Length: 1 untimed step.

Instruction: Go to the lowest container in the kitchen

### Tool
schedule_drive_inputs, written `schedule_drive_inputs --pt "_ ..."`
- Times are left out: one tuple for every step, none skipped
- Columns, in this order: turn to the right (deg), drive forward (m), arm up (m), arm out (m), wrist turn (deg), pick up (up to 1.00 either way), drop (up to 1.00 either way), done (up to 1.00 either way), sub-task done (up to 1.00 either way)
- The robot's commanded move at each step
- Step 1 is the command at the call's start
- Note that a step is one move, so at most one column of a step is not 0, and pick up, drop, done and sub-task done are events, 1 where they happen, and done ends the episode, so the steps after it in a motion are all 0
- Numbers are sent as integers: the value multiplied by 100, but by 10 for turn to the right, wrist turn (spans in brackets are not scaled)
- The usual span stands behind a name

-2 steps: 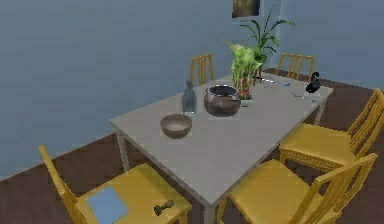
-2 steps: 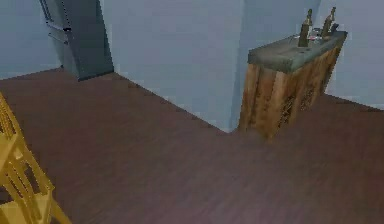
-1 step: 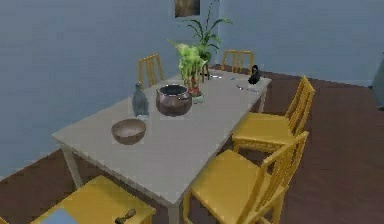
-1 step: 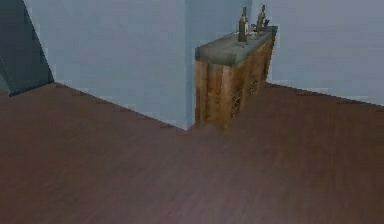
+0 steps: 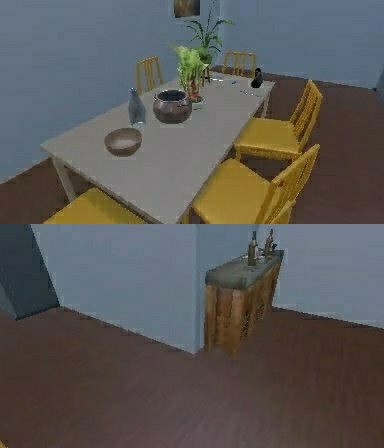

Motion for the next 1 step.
schedule_drive_inputs --pt "-180 0 0 0 0 0 0 0 0"
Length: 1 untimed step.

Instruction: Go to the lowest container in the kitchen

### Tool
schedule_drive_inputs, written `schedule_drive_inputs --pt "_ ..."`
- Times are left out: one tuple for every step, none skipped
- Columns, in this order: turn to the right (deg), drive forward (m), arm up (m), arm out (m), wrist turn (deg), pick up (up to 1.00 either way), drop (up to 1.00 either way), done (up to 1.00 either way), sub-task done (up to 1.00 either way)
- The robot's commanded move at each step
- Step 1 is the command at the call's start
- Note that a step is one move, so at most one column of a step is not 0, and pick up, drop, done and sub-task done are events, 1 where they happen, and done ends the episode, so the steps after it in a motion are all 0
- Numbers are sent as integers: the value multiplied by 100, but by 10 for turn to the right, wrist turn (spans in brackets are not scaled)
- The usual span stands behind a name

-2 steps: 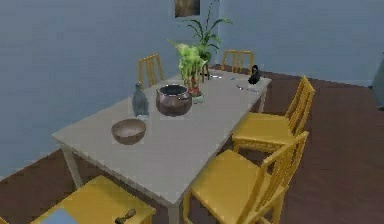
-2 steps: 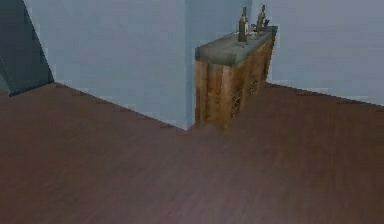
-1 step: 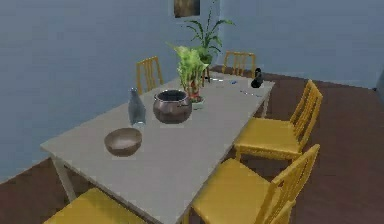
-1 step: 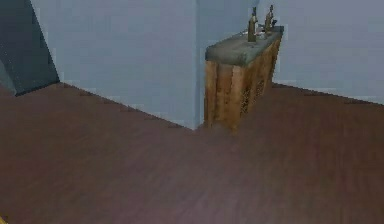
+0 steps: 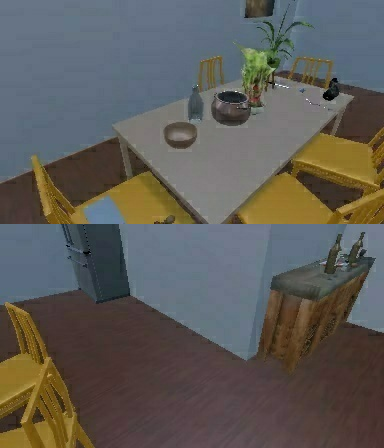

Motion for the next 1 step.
schedule_drive_inputs --pt "0 0 0 0 0 0 0 100 0"
